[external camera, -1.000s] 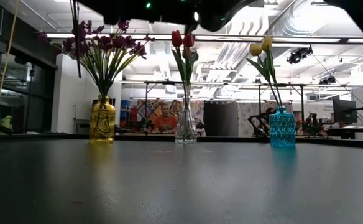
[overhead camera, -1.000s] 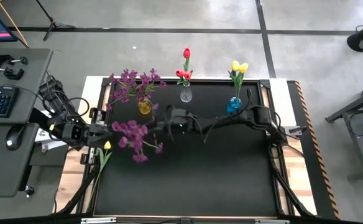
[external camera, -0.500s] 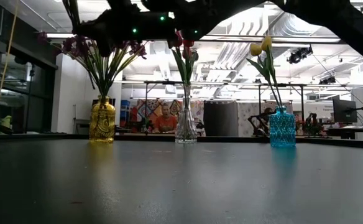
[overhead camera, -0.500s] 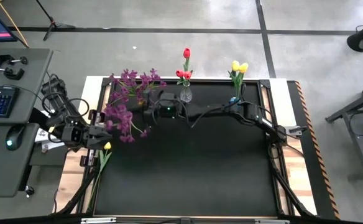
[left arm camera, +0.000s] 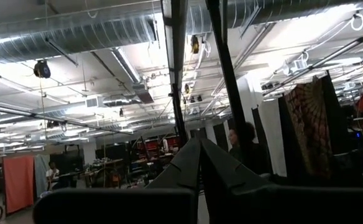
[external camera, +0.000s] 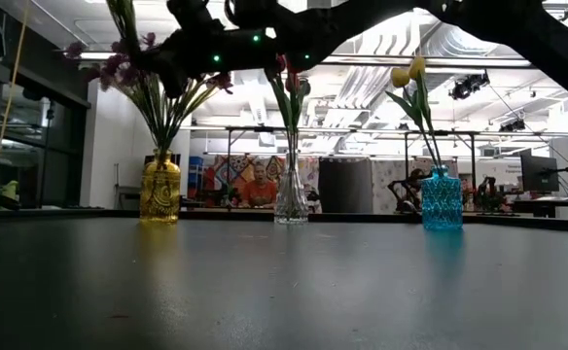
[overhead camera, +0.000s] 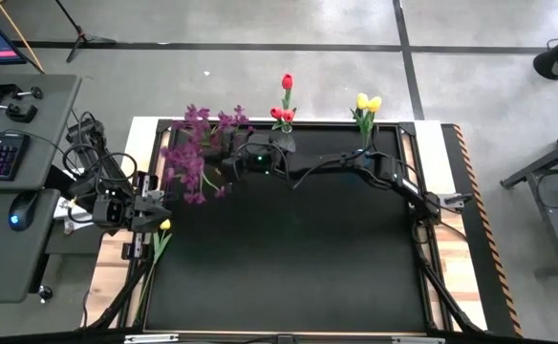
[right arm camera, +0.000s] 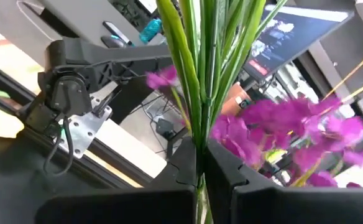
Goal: Sort flowers into vase by color
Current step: Put the purple flowers into the yellow flower vase
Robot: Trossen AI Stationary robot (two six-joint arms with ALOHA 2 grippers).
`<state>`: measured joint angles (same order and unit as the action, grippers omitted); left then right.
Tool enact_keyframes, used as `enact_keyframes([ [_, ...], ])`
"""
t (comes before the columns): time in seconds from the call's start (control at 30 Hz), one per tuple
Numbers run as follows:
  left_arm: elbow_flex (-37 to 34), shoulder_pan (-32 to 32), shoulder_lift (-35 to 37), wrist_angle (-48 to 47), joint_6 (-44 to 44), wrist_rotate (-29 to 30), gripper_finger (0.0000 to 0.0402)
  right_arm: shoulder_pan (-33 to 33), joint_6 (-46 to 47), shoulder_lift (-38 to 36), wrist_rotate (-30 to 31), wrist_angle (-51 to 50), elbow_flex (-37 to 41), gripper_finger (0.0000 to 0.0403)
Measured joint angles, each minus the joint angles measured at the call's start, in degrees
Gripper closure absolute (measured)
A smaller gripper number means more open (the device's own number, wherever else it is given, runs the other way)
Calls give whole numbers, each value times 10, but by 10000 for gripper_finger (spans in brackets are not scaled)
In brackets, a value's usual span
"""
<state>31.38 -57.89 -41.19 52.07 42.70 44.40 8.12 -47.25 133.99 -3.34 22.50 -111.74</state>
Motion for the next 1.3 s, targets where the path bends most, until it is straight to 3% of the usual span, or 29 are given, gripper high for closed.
enact_keyframes([
  [0.67,0,0,0,0,0,1,402,21,170,0,0,-5,0,403],
  [0.83,0,0,0,0,0,1,401,24,256,0,18,-5,0,403],
  [1.3,0,0,0,1,0,1,402,24,382,0,108,-46,1,403],
])
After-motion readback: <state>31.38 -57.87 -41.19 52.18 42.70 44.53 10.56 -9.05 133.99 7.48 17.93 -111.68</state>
